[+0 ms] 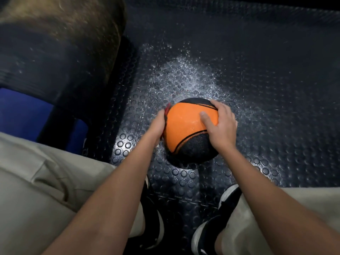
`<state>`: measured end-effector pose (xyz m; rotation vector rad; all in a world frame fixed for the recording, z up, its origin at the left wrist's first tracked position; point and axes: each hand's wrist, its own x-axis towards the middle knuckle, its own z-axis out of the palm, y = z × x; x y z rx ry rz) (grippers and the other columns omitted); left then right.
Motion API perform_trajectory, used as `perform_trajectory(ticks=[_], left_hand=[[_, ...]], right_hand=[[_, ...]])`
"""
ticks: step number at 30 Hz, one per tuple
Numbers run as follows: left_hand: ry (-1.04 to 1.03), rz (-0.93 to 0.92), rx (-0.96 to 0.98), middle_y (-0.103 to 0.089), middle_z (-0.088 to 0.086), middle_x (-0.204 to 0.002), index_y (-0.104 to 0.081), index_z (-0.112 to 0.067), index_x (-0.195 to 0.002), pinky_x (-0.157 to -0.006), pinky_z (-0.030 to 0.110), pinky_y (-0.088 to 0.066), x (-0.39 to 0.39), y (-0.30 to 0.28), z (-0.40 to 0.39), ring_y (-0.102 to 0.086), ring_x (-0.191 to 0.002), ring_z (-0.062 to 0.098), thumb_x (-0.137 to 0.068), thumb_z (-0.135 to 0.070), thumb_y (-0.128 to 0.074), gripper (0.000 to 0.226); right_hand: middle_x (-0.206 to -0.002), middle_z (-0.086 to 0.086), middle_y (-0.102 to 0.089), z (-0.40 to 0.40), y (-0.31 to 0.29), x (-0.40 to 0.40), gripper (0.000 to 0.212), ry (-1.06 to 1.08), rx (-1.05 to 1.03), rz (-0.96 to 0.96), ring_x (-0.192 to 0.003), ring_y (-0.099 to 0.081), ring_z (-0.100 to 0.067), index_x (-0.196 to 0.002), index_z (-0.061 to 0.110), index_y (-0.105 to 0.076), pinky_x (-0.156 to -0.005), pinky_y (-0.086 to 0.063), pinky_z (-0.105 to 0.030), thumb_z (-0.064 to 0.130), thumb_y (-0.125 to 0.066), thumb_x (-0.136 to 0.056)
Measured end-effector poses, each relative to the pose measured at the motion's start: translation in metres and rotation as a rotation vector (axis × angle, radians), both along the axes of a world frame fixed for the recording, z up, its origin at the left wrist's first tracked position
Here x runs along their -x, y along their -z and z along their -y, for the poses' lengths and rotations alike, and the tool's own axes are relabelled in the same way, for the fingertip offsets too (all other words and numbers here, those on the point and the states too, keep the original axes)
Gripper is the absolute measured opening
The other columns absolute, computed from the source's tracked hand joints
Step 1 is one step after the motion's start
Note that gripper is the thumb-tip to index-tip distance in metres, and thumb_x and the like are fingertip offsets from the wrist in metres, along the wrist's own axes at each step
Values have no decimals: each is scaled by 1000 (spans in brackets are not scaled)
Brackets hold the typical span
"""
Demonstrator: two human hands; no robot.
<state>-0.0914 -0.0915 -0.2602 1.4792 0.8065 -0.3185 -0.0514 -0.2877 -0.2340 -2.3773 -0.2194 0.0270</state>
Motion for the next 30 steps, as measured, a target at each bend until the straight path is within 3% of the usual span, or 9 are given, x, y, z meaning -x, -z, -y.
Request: perform_trajectory(ticks=[2,4,7,12,15,18,22,26,30], left_hand=[[-121,-60,195,-70,10,-97,-62,-16,-105,-87,43,-55,13,11,6,-66,-94,28,-102,-64,-21,63],[-192,-52,199,-71,12,-109,-63,-18,-114,-88,44,-55,8,8,14,-67,-105,30,-104,-59,-23,58],[-92,57,-76,-65,5,-118,-60,-24,-122,-99,47,-48,-20,-9,22,-61,-112,25,-105,-53,-27,47],[349,263,-639,-53,-4,-144,-53,-43,-140,-107,40,-38,-59,-43,40,-48,-131,18,-98,-56,-38,47],[256,269,-535,-58,-3,-134,-56,-40,-137,-104,39,-40,-52,-34,31,-53,-122,18,-102,-55,-34,44],[53,196,-312,-62,-6,-100,-62,-30,-111,-94,38,-45,-28,-16,18,-58,-94,14,-105,-54,-27,42],[-62,94,-204,-61,-5,-106,-57,-29,-119,-98,42,-47,-17,-14,15,-59,-102,17,-105,-51,-26,41],[93,87,-534,-55,-1,-140,-50,-43,-140,-110,51,-39,-35,-31,29,-52,-125,22,-100,-56,-32,46],[337,155,-771,-54,1,-143,-53,-43,-139,-117,50,-25,-47,-52,37,-48,-133,23,-96,-55,-40,46]], right_hand=[[-144,14,-46,3,2,-2,66,9,-22,-17,-131,-43,-11,-143,37,-46,-113,-32,-49,76,-40,-90],[-144,14,-46,5,5,-1,65,41,-25,-16,-132,-43,-11,-143,37,-46,-113,-31,-48,75,-41,-90],[-144,7,-47,3,5,3,65,144,-8,-28,-132,-41,-17,-142,34,-48,-113,-26,-48,72,-42,-89],[-140,-6,-48,-9,2,0,64,346,63,-90,-131,-41,-30,-143,27,-48,-109,-27,-50,67,-43,-94],[-134,-4,-46,-6,5,4,62,301,98,-64,-125,-41,-26,-145,35,-45,-107,-27,-47,70,-37,-95],[-129,1,-43,-4,4,7,61,242,107,-51,-120,-39,-21,-147,42,-43,-105,-28,-44,73,-33,-95],[-131,-1,-44,-14,-3,11,58,212,146,-38,-121,-40,-24,-144,43,-44,-106,-30,-47,72,-35,-95],[-124,-6,-48,-19,-12,9,57,193,258,-1,-115,-45,-30,-137,38,-50,-101,-32,-46,72,-39,-93],[-118,-4,-43,-14,-11,7,55,159,249,9,-111,-42,-27,-128,37,-51,-100,-31,-44,76,-41,-91]])
